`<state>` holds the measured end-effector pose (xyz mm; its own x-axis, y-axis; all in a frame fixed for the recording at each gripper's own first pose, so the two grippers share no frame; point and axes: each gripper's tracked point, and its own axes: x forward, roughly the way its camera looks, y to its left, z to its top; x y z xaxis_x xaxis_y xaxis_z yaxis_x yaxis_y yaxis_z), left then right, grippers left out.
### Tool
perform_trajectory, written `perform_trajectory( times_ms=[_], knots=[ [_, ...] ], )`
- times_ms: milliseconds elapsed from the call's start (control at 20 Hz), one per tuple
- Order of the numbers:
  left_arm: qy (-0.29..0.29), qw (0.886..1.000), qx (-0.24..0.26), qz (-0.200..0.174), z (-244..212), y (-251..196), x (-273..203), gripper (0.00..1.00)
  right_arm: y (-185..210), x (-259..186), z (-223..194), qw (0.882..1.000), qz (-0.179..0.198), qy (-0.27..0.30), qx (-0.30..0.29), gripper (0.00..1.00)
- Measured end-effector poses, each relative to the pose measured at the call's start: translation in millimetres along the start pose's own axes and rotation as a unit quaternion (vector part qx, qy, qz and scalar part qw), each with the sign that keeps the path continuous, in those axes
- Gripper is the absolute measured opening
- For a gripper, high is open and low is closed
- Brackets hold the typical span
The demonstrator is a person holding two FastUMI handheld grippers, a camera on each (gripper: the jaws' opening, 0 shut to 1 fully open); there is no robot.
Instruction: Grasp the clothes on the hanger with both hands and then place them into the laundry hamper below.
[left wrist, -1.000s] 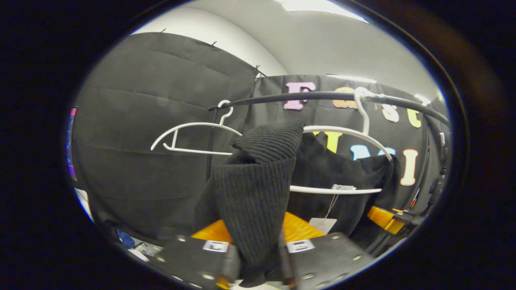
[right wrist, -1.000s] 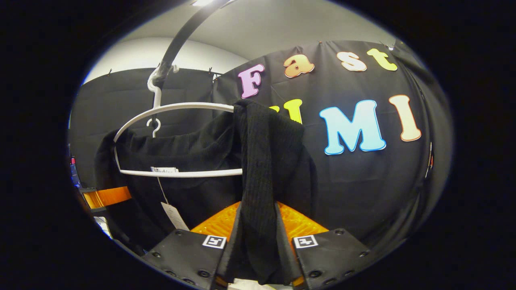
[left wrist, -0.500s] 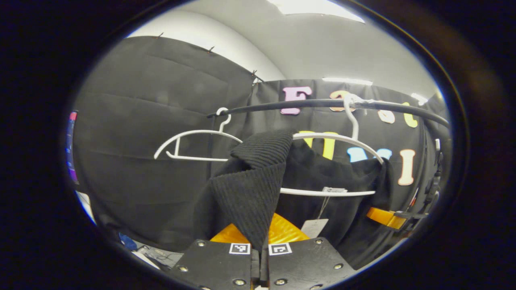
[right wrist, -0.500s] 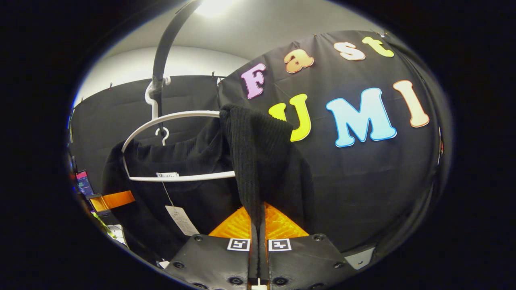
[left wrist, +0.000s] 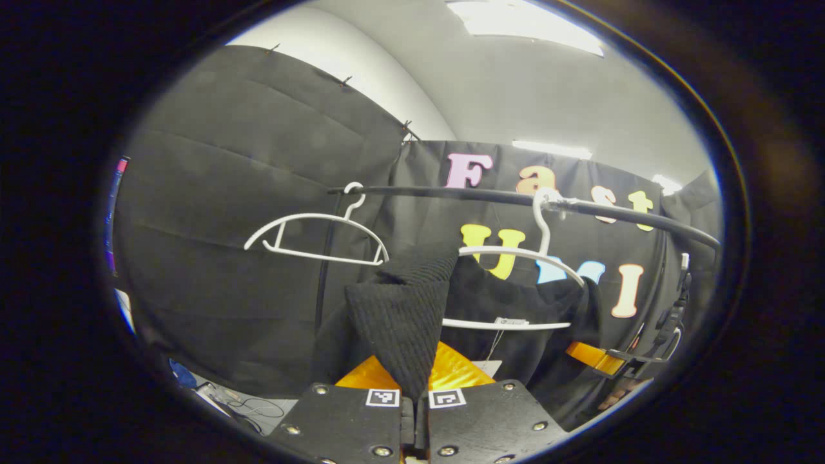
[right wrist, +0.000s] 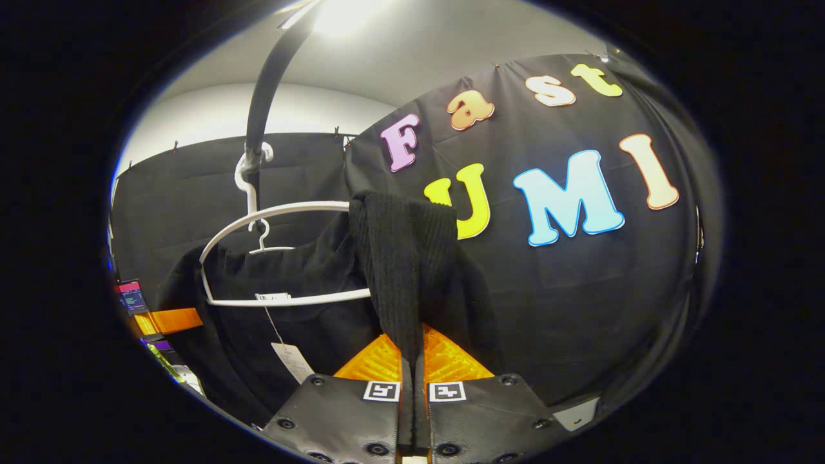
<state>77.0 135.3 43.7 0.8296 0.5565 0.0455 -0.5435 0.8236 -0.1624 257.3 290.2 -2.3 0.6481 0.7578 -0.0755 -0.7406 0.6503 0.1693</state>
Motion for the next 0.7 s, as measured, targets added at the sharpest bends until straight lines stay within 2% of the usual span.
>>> perform_trajectory(
  times_ms=[100, 150, 250, 300, 350, 600, 700],
  knots=[
    [-0.005, 1.0, 0.005, 0.01, 11, 13, -12, 0.02, -8, -3, 8, 1.0, -0.01, -0.013, -0.002, 0.03],
    [-0.009, 1.0, 0.007, 0.018, 18, 20, -15, 0.02, -14, -3, 12, 1.0, -0.016, -0.016, -0.004, 0.0],
    [-0.018, 1.0, 0.008, 0.024, 29, 32, -14, 0.01, -22, -3, 17, 0.999, -0.027, -0.025, -0.002, 0.03],
    [-0.019, 0.999, 0.01, 0.027, 32, 36, -13, 0.03, -27, -2, 20, 0.999, -0.034, -0.031, -0.002, 0.0],
    [-0.022, 0.999, 0.013, 0.028, 34, 36, -11, 0.03, -34, -1, 25, 0.998, -0.041, -0.037, -0.002, 0.03],
    [-0.033, 0.998, 0.049, 0.034, 58, 48, -5, 0.03, -54, 4, 42, 0.995, -0.072, -0.067, 0.011, 0.03],
    [-0.041, 0.997, 0.053, 0.032, 71, 55, -2, 0.03, -60, 10, 47, 0.994, -0.082, -0.074, 0.008, 0.0]
  ],
)
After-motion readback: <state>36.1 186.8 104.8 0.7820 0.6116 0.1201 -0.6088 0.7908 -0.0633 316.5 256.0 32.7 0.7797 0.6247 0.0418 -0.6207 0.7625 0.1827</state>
